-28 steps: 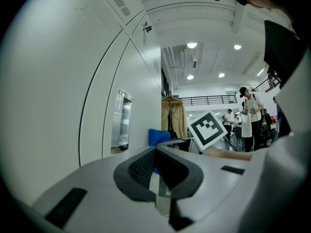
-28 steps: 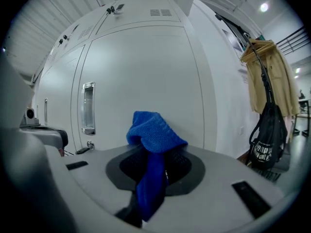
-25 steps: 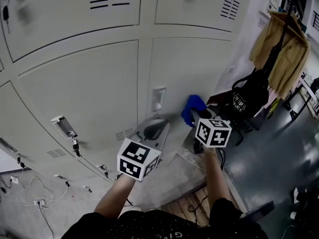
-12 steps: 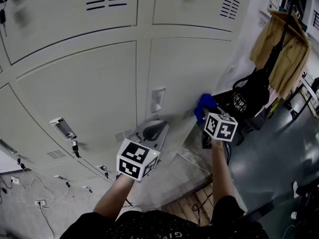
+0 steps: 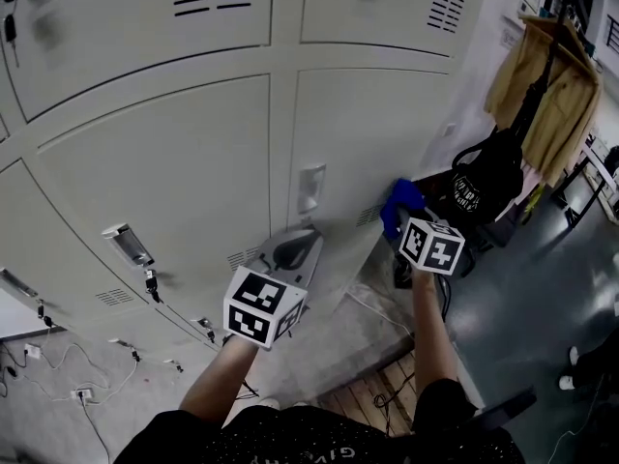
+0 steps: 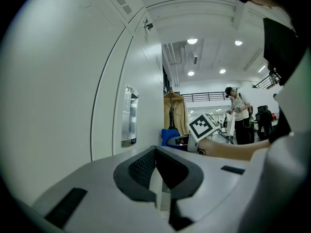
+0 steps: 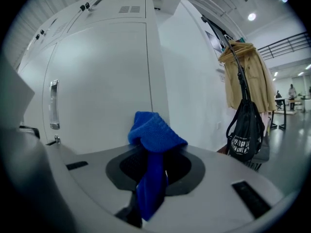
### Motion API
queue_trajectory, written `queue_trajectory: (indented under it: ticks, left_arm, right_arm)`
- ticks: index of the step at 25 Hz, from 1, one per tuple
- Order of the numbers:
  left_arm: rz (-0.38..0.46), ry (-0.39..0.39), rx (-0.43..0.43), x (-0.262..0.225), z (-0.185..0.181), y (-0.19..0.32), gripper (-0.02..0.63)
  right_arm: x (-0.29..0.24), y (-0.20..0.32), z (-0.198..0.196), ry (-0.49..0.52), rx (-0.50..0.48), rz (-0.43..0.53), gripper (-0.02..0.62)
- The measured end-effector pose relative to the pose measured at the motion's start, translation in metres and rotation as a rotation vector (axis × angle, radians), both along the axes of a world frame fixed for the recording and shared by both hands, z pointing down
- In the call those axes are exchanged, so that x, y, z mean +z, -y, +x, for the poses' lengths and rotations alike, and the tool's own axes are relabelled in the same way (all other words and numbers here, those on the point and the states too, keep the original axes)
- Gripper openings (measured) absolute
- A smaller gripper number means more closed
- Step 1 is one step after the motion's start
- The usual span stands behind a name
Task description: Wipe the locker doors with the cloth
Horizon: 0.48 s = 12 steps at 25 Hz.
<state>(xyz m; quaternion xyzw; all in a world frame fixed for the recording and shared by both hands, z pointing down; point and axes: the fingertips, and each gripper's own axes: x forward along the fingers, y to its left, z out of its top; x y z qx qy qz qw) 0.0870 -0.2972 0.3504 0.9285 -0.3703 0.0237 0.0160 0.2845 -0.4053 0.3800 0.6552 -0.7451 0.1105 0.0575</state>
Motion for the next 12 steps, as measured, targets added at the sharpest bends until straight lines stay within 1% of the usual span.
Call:
queue_trajectory:
  ticks: [3,5,9,12]
  left_arm:
    - [-0.008,-0.008,-0.006,0.002,-0.007,-0.003,0.009]
    - [-0.014,-0.015,-0.009,0.005,-0.011,-0.006,0.009]
    - [-0.029,-0.02,-0.015,0.011,-0.019,-0.012,0.009]
    - [-0.034,-0.026,-0.021,0.014,-0.027,-0.017,0.009]
  right_arm:
    - [0.008,-0.021,-0.027,0.052,-0.062,-0.004,0.078]
    - [0.013,-0.035,-0.051,0.067,-0.114,0.003,0.078]
    - [0.024,-0.062,-0.106,0.058,-0.223,-0.003,0.078]
    - [0.039,-0.081,-0.144,0.05,-0.291,-0.028,0.077]
